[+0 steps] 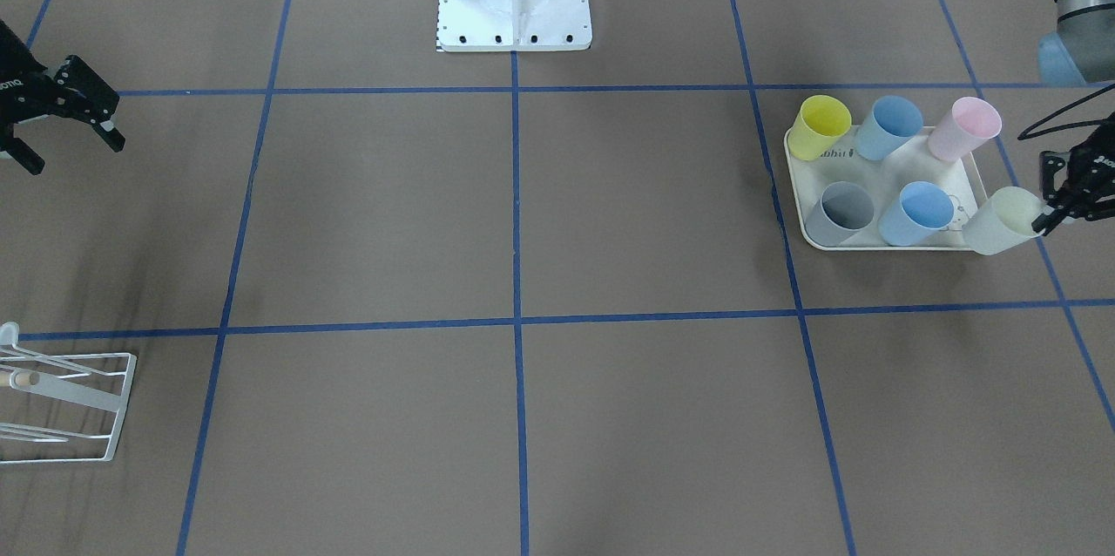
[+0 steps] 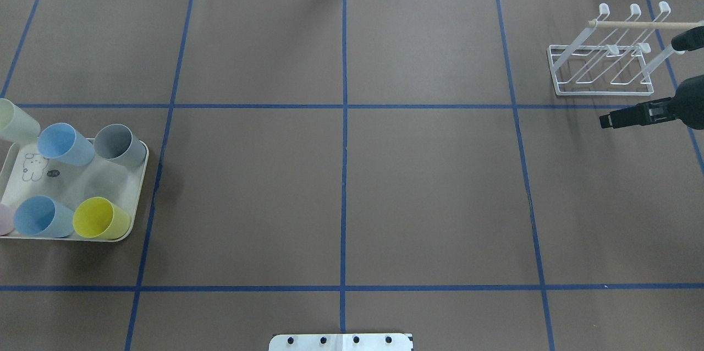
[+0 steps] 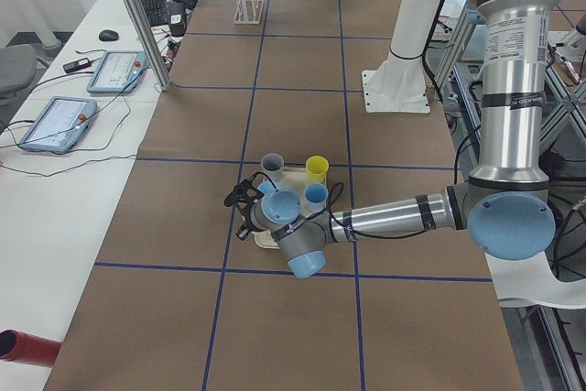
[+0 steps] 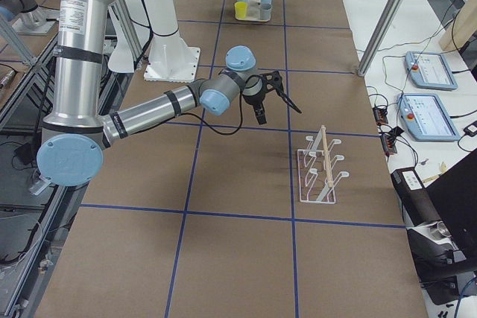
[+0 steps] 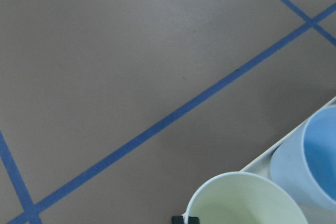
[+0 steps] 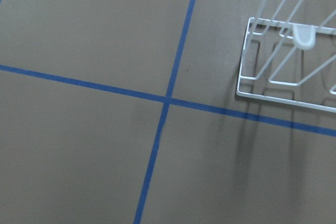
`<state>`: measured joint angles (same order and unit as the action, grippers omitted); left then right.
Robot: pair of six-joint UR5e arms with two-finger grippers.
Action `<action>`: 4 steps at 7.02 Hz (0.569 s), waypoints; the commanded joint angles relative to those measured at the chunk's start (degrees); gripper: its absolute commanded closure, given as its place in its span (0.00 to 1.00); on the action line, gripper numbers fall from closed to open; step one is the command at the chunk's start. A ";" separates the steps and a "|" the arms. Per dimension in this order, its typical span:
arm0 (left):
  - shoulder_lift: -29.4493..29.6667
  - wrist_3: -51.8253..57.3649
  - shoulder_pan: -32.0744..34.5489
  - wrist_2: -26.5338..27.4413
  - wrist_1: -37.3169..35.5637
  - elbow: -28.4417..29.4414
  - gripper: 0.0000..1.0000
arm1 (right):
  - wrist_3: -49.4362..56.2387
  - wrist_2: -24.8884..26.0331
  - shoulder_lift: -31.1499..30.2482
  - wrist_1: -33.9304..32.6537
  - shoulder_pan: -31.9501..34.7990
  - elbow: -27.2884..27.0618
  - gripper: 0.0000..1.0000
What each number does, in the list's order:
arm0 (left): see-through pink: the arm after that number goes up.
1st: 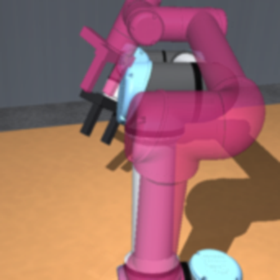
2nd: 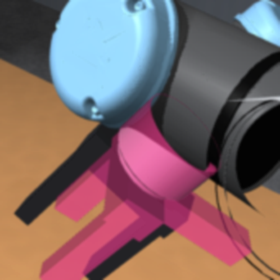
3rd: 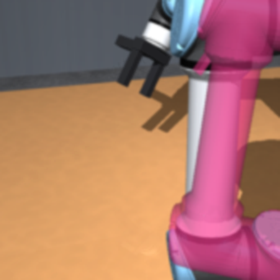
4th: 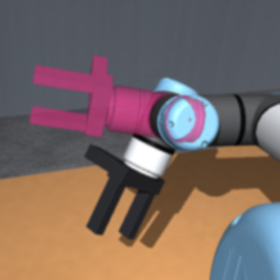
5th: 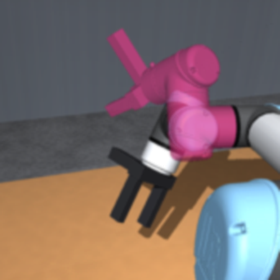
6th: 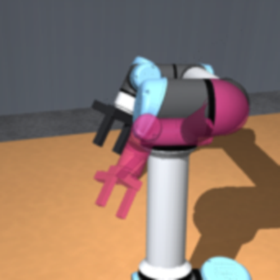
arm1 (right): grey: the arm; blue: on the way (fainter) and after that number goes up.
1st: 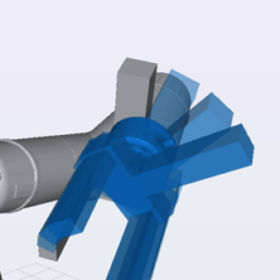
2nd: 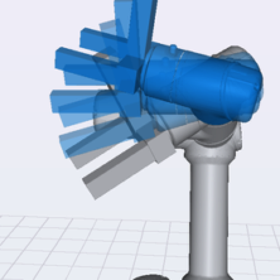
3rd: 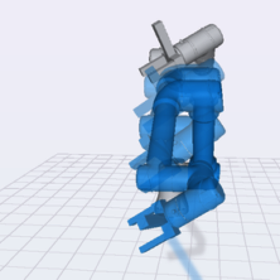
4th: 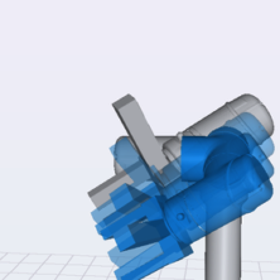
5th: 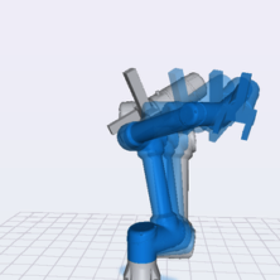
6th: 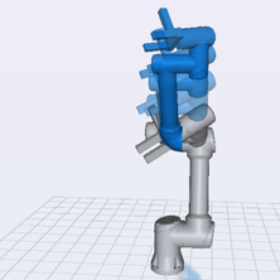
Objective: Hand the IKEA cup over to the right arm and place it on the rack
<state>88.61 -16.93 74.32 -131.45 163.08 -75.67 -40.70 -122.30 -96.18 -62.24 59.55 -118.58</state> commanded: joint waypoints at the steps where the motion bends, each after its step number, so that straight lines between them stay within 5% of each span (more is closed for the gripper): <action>1: 3.22 -0.82 5.73 -0.39 -4.49 -2.88 1.00 | 0.27 0.31 3.36 5.86 -0.57 1.41 0.01; 4: 4.72 -35.52 5.57 -0.47 -5.49 -16.92 1.00 | 0.53 0.39 7.84 32.27 -1.01 12.72 0.01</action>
<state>92.65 -39.31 79.88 -131.85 157.78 -87.09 -40.37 -121.98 -89.69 -40.67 58.68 -110.20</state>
